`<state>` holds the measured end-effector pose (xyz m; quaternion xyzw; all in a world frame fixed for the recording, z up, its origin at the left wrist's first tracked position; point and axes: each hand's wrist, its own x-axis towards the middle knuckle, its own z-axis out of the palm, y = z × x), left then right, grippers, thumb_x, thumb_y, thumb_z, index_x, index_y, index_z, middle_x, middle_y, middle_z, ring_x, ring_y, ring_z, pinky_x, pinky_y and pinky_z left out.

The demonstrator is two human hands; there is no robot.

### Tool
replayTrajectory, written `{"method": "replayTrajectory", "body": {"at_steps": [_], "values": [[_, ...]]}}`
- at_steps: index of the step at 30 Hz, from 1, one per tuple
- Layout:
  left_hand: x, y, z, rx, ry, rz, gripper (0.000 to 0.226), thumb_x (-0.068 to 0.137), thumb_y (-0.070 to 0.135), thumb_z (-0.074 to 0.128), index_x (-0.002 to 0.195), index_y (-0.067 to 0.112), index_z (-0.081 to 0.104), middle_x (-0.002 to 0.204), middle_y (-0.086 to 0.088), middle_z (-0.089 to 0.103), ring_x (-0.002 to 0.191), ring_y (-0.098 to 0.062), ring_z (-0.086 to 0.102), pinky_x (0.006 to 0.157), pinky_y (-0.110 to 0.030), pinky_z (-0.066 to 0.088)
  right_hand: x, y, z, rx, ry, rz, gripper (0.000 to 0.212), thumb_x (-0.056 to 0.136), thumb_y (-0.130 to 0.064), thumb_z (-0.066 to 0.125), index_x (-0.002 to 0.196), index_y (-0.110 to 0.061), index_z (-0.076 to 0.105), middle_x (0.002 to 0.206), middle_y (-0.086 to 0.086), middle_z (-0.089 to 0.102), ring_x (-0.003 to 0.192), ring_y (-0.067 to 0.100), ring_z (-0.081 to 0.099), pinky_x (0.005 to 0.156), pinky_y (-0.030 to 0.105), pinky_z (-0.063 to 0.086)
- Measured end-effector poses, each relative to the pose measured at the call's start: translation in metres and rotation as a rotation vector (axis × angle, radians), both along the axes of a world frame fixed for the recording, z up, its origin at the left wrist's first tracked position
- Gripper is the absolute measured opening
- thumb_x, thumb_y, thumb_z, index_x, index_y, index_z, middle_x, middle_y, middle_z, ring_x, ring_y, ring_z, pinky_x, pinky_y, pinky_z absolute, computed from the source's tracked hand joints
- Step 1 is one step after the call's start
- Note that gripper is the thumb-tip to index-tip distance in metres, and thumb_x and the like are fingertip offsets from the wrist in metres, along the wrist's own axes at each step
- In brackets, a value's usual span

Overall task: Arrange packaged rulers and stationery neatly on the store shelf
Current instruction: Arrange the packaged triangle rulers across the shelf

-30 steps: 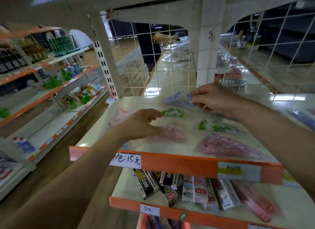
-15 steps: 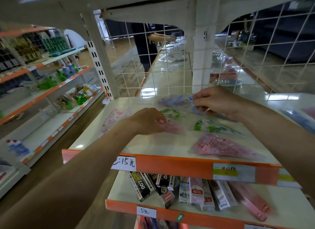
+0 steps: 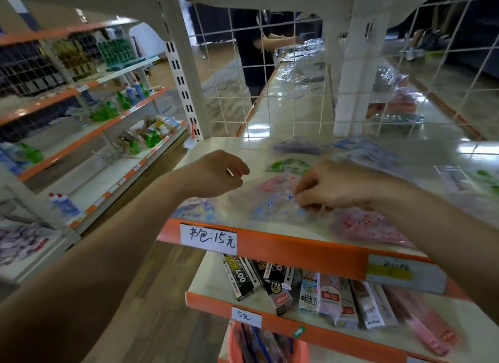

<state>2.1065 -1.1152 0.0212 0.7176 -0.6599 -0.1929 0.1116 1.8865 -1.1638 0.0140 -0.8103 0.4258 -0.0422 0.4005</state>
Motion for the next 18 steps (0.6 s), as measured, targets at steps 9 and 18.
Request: {"method": "replayTrajectory", "body": {"at_steps": [9,18], "values": [[0.0041,0.0062,-0.0006,-0.003,0.068,0.023,0.022,0.091,0.022,0.058,0.11,0.031,0.065,0.104,0.017,0.062,0.087,0.006,0.056,0.067,-0.008,0.038,0.0033,0.0034,0.0025,-0.068,0.156,0.064,0.015,0.085,-0.017,0.065,0.079,-0.006,0.073,0.079,0.009,0.073,0.065,0.014,0.059,0.063,0.028,0.045],[0.0045,0.0083,0.0009,0.009,0.089,0.021,0.022,0.091,0.023,0.059,0.111,0.03,0.065,0.105,0.017,0.062,0.092,0.004,0.057,0.07,-0.012,0.043,0.0046,0.0052,0.0057,-0.219,0.274,0.094,0.009,0.084,-0.021,0.068,0.084,-0.013,0.072,0.08,0.0,0.071,0.072,0.013,0.064,0.071,0.03,0.052]]}}
